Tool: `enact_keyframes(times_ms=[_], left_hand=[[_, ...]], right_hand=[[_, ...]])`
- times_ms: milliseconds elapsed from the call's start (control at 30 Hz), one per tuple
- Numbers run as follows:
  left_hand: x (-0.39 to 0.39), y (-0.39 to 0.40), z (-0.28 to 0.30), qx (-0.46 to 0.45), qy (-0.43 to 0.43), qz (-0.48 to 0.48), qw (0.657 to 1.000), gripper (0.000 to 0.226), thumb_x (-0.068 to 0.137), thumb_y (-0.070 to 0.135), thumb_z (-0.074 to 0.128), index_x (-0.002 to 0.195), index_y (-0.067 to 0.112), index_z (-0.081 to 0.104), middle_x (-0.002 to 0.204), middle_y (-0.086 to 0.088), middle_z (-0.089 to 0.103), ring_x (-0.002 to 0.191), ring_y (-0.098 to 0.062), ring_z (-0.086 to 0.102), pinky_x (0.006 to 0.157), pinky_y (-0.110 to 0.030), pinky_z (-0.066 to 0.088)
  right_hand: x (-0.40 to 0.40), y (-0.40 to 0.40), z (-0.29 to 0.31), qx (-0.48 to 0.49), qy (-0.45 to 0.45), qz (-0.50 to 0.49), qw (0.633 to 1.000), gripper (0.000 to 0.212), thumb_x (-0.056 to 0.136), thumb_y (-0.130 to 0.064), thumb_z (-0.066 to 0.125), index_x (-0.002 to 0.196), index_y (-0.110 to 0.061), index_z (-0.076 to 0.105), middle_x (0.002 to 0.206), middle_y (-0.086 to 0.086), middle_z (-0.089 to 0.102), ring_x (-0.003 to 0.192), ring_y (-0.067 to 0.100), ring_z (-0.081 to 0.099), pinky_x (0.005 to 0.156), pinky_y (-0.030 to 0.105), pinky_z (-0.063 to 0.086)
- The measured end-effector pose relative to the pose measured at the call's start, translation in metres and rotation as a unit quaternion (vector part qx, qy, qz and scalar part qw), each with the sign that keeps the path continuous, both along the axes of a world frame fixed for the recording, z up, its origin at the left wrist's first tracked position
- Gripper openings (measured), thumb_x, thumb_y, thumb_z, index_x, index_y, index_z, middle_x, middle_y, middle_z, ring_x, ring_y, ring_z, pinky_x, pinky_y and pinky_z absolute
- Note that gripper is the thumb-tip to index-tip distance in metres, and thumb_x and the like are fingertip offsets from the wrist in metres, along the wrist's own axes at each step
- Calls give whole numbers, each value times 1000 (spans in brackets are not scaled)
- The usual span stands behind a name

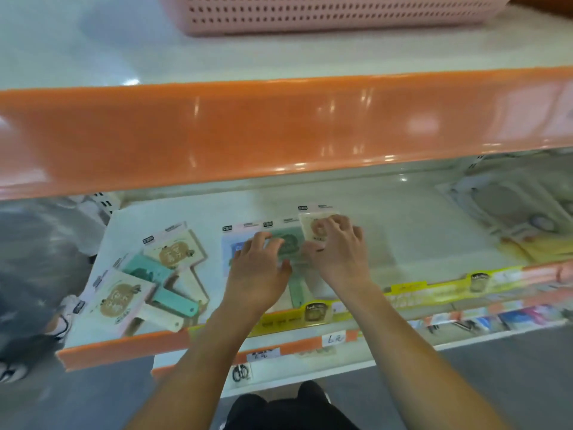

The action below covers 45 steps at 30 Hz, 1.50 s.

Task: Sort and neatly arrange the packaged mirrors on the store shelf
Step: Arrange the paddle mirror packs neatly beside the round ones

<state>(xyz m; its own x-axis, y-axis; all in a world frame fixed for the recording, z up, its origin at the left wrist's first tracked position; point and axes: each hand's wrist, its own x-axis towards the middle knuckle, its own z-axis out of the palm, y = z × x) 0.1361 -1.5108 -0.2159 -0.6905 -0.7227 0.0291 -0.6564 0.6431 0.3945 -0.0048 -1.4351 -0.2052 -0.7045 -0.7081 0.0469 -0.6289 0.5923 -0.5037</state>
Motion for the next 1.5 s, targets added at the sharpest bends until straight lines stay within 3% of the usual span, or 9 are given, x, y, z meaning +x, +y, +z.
enact_keyframes(times_ms=[500,700,833,933,1033,1100,1200,1333,1500], left_hand=[[-47,33,-6,-19,3,78,997,42,89,35,56,126,15,56,130,-5,49,118,-27,50,95,-41,40],[-44,32,-7,-7,-1,83,997,44,90,36,54,130,17,52,134,-2,46,123,-23,46,100,-39,40],[-42,27,-10,-8,-6,69,998,43,92,37,51,131,19,51,135,0,45,123,-21,45,101,-38,37],[-44,24,-12,-10,-5,52,999,44,91,37,52,131,20,50,134,2,47,121,-20,46,100,-38,38],[-46,21,-13,-13,-4,31,999,47,89,35,55,134,22,48,136,5,46,123,-19,45,99,-36,37],[-50,20,-13,-22,0,18,1000,49,89,33,57,136,24,48,137,5,46,125,-18,44,100,-36,37],[-54,20,-16,-30,2,-4,1000,48,89,33,59,135,26,49,138,5,47,127,-16,43,102,-36,37],[-59,22,-19,-44,3,-14,999,44,89,34,60,131,27,53,134,7,50,123,-15,46,101,-34,38],[-62,22,-20,-52,9,-6,999,36,88,33,61,124,26,60,131,8,53,120,-16,47,100,-33,37]], right_hand=[[-47,19,-15,-1,-14,72,997,41,78,-39,64,117,-26,59,132,-3,44,117,28,36,100,35,35],[-40,14,-17,0,-11,74,997,43,78,-37,64,119,-27,57,135,-3,42,121,28,34,103,37,35],[-38,14,-25,24,-20,80,996,45,82,-46,66,122,-28,56,136,-3,40,124,27,31,105,38,35],[-45,14,-28,14,-34,94,995,42,87,-50,61,122,-28,60,137,-4,42,125,25,34,103,31,32],[-55,22,-25,-61,-79,76,992,28,93,-33,58,119,-24,66,136,-2,47,123,24,44,97,26,33],[-67,33,-24,-100,-95,61,989,25,93,-19,58,116,-20,68,127,-1,55,111,20,56,86,13,35],[-78,47,-26,-91,-95,84,988,30,87,-7,61,114,-17,70,119,2,62,98,17,60,78,2,32],[-80,47,-37,-58,-42,114,991,25,84,-15,70,109,-19,74,121,1,64,112,24,56,96,29,42],[-80,45,-36,-35,-24,104,994,24,87,-21,69,110,-19,73,122,-2,63,115,22,53,97,37,43]])
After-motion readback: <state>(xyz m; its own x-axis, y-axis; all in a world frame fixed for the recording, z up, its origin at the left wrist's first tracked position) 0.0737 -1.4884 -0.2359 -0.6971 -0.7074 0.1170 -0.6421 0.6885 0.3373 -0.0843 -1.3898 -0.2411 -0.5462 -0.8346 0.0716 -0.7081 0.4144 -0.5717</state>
